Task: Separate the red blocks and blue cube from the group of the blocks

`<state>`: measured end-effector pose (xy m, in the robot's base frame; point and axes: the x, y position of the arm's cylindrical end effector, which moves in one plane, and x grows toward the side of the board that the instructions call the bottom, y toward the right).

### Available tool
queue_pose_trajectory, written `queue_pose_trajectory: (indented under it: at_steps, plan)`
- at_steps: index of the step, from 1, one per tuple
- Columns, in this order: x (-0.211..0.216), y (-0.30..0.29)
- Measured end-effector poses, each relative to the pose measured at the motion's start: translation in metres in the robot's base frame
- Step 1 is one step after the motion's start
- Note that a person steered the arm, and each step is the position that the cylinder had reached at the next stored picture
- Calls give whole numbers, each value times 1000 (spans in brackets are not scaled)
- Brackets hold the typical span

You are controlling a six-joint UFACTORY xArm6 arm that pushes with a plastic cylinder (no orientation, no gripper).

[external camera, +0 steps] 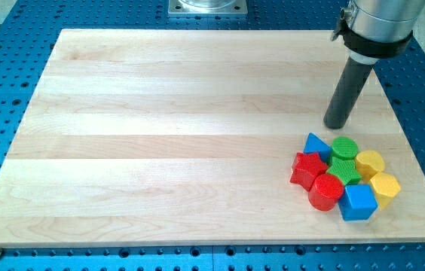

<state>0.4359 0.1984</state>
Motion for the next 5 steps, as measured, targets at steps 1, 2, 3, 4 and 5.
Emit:
queue_pose_trajectory:
  at_steps: [1,2,3,4,5]
  plan:
    - [0,0]
    - [-45,24]
    - [-37,86]
    - [35,134]
    - [122,133]
